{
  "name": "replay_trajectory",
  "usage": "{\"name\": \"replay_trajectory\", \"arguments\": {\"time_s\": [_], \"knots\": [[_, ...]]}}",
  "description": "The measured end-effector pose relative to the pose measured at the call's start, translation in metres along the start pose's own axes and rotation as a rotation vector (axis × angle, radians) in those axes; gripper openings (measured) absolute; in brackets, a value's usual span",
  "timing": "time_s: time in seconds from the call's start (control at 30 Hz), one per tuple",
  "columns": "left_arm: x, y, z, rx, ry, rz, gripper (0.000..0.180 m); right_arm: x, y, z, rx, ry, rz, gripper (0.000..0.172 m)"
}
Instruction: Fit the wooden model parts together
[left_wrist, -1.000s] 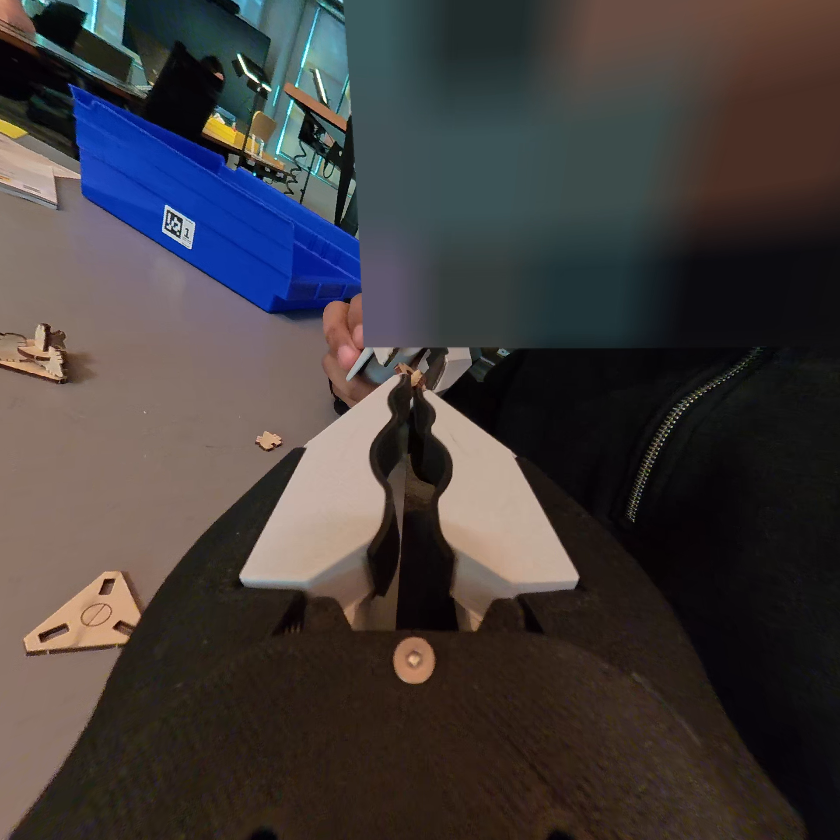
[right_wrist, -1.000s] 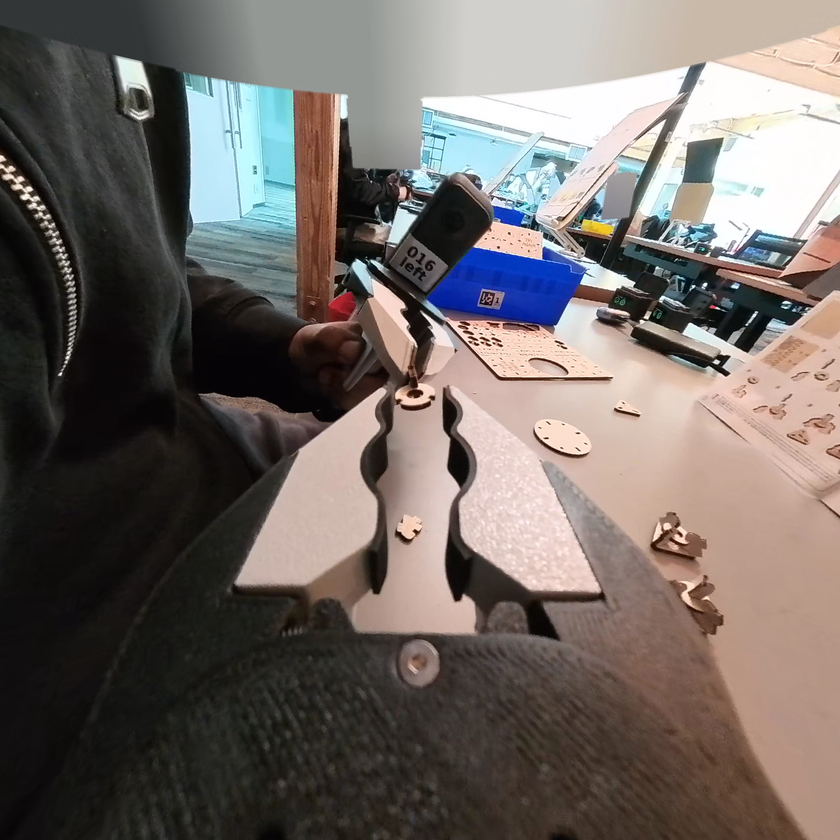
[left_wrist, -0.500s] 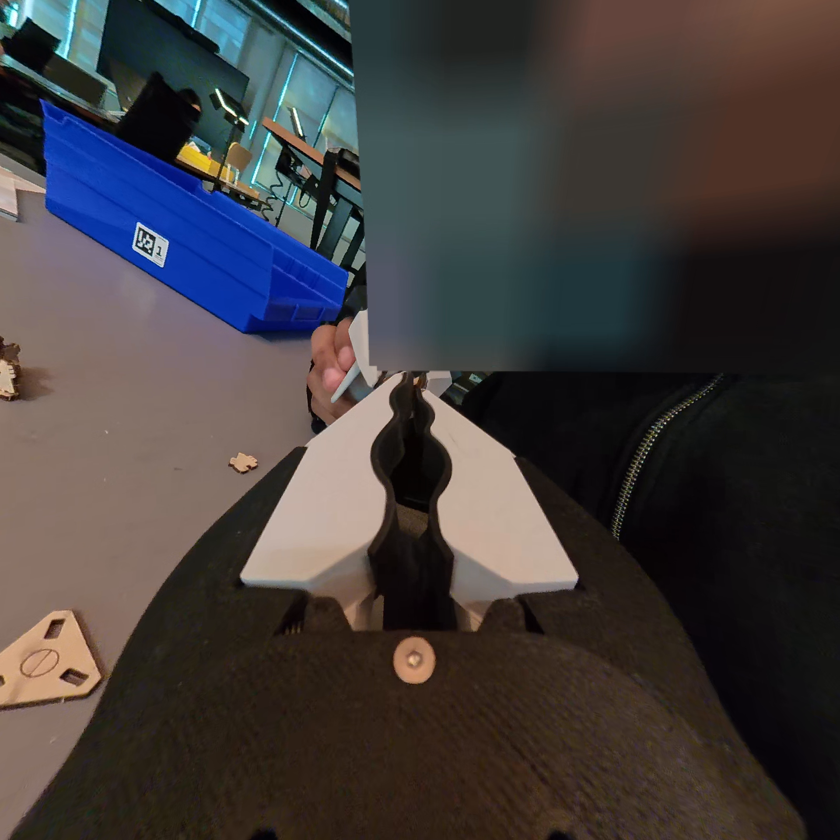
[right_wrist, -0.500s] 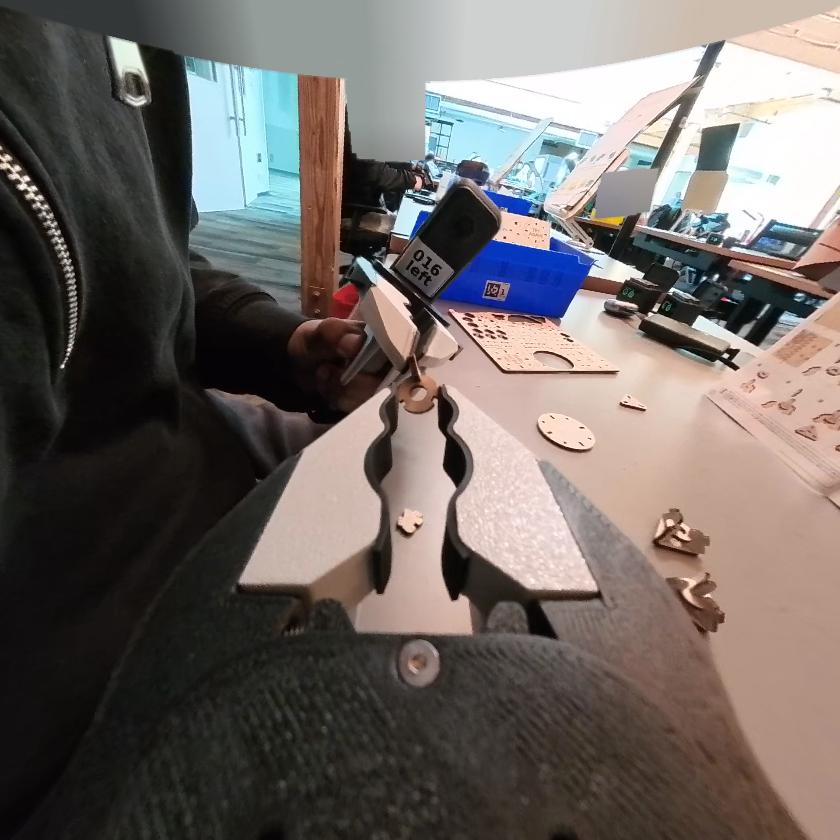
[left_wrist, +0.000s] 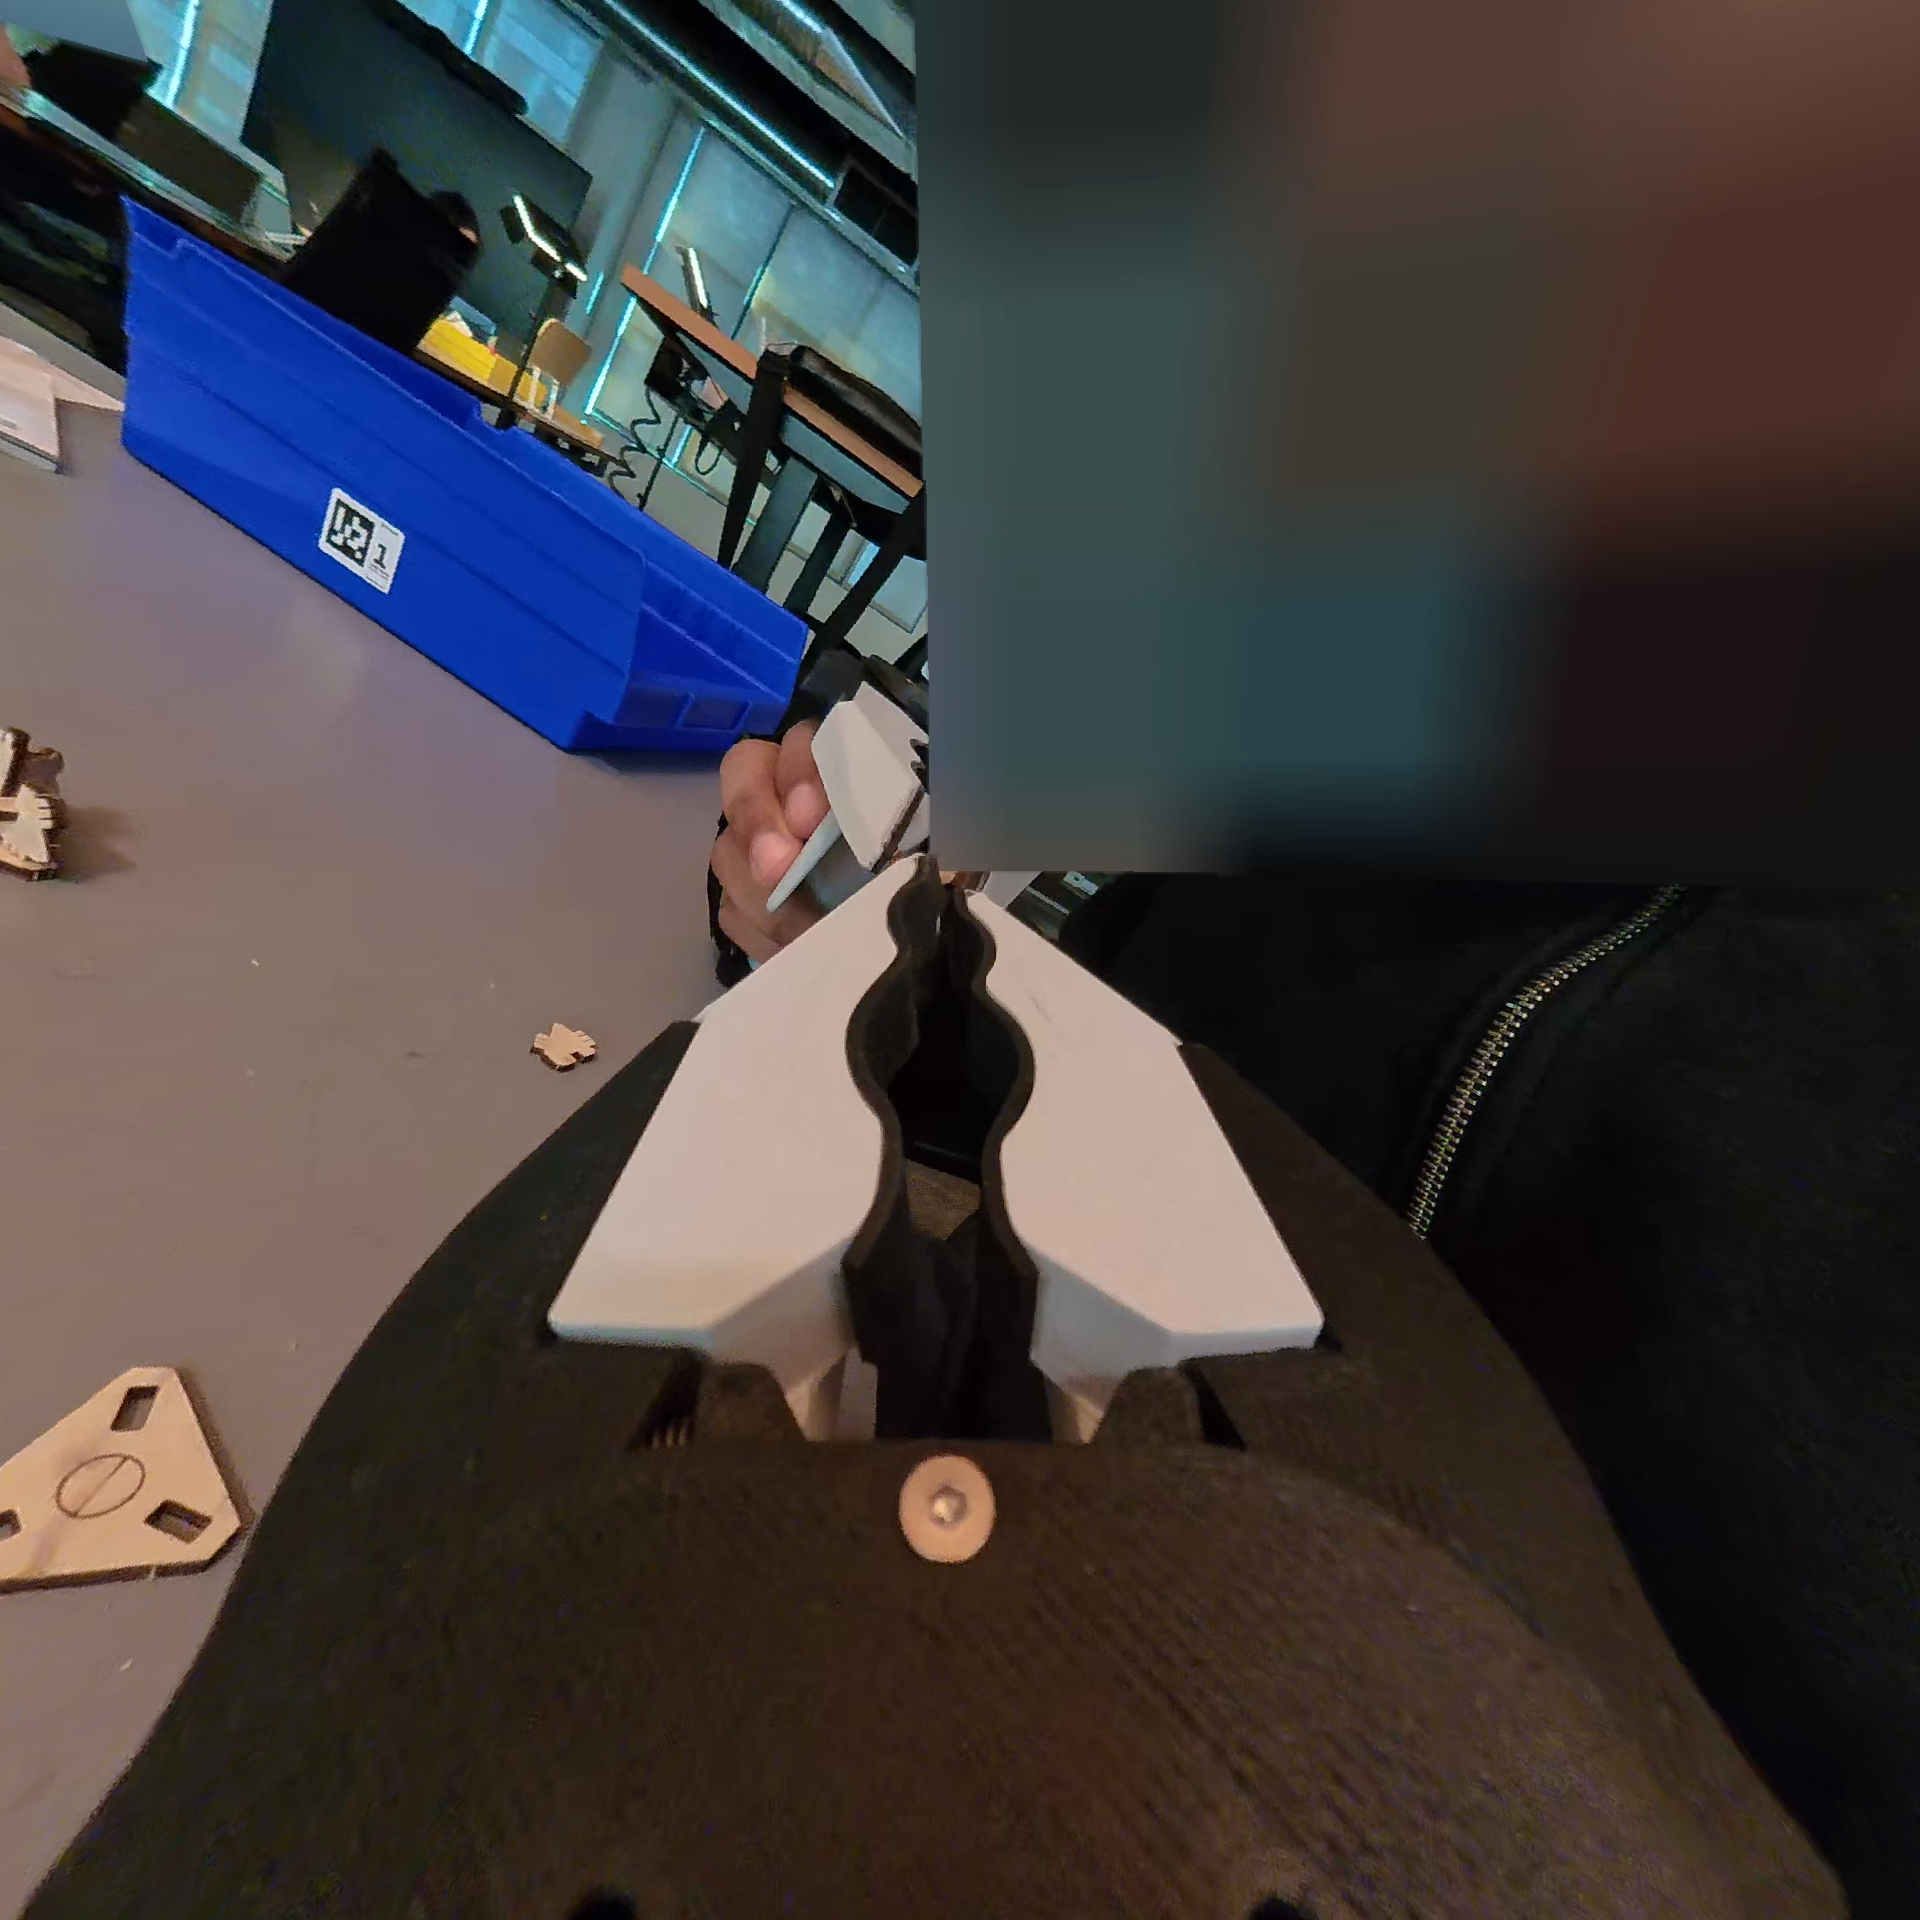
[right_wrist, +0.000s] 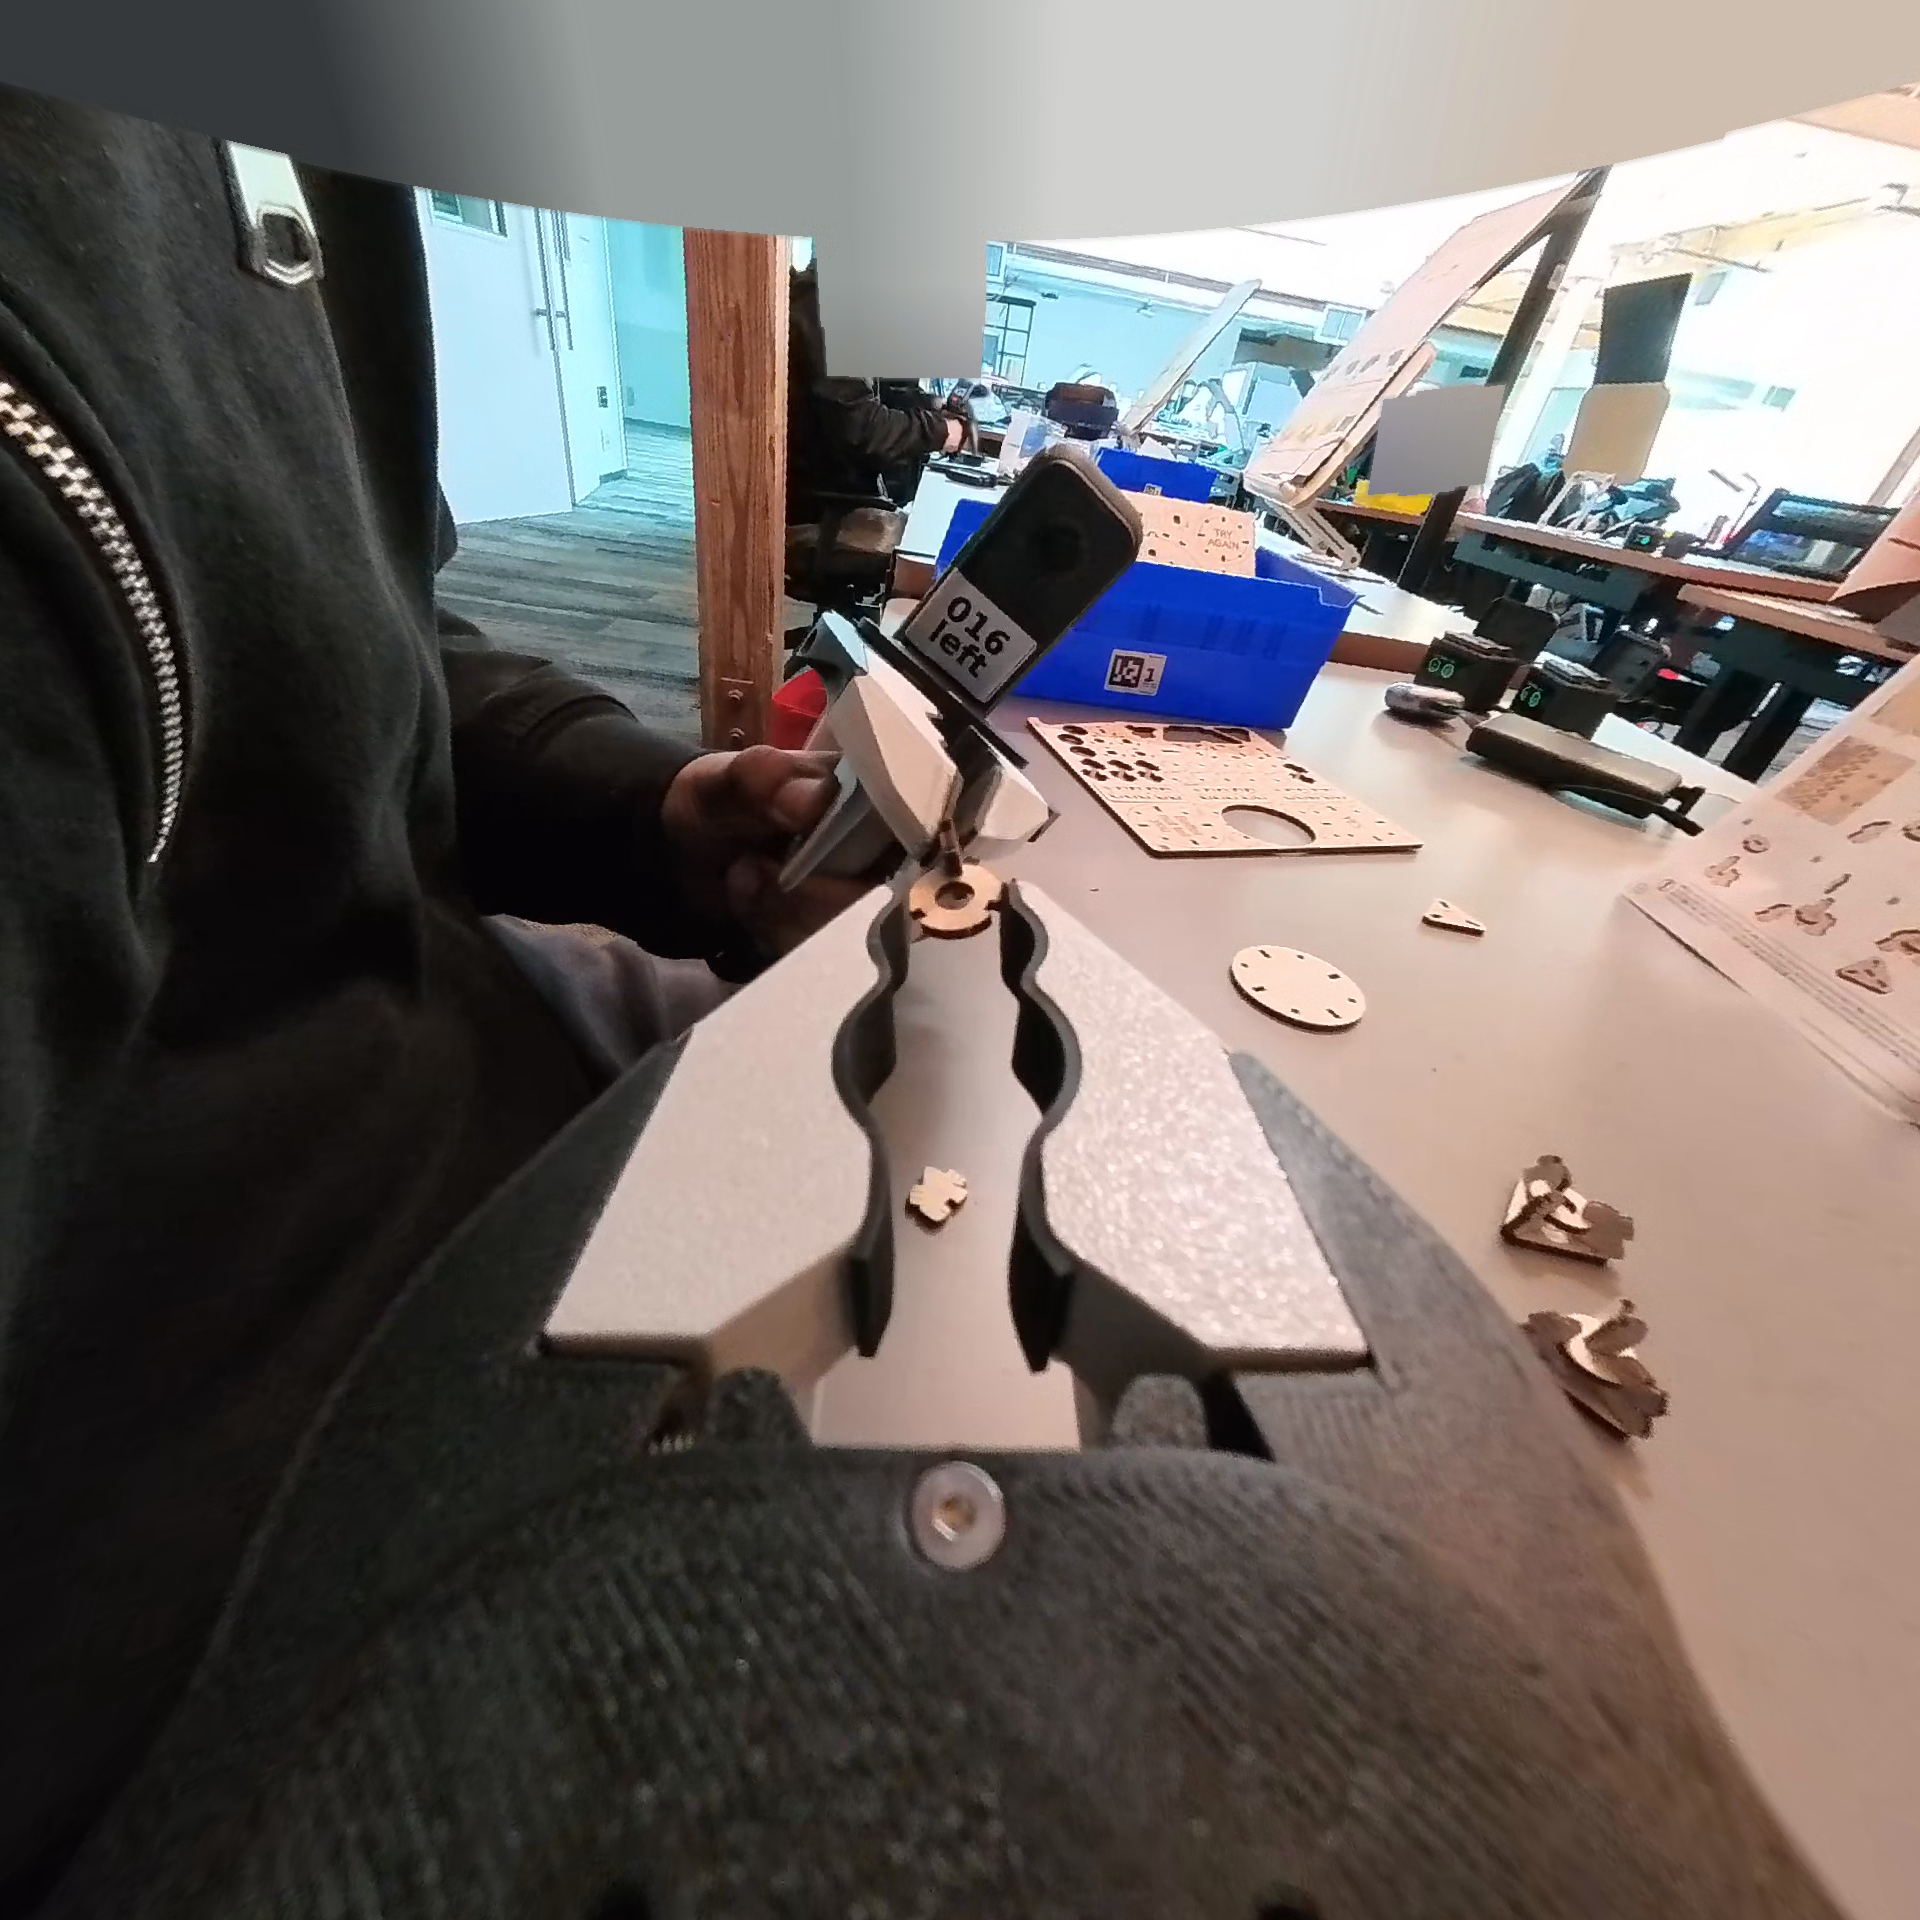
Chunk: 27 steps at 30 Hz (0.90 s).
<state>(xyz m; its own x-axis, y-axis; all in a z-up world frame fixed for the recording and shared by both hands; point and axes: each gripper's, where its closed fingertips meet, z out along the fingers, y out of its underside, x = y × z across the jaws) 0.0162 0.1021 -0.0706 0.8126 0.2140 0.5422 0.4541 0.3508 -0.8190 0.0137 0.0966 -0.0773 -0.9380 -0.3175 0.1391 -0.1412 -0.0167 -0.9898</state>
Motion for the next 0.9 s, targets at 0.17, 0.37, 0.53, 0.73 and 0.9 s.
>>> {"name": "replay_trajectory", "arguments": {"time_s": [0.17,0.37,0.53,0.73,0.9], "knots": [[0.000,0.001,0.000,-0.008,-0.001,-0.002,0.000,0.000,-0.002,-0.001,0.012,-0.017,0.038,0.016],[0.002,0.005,0.003,-0.040,0.029,-0.018,0.000,-0.003,-0.009,-0.004,0.067,-0.088,0.154,0.015],[0.003,0.004,0.002,-0.037,0.049,-0.033,0.000,-0.004,-0.009,-0.003,0.063,-0.100,0.164,0.015],[-0.001,-0.006,-0.002,0.038,0.033,-0.039,0.000,0.007,-0.011,-0.004,0.089,-0.002,0.124,0.020],[-0.004,-0.014,-0.007,0.097,-0.031,0.005,0.000,0.020,-0.020,-0.013,0.189,-0.007,0.303,0.040]]}}
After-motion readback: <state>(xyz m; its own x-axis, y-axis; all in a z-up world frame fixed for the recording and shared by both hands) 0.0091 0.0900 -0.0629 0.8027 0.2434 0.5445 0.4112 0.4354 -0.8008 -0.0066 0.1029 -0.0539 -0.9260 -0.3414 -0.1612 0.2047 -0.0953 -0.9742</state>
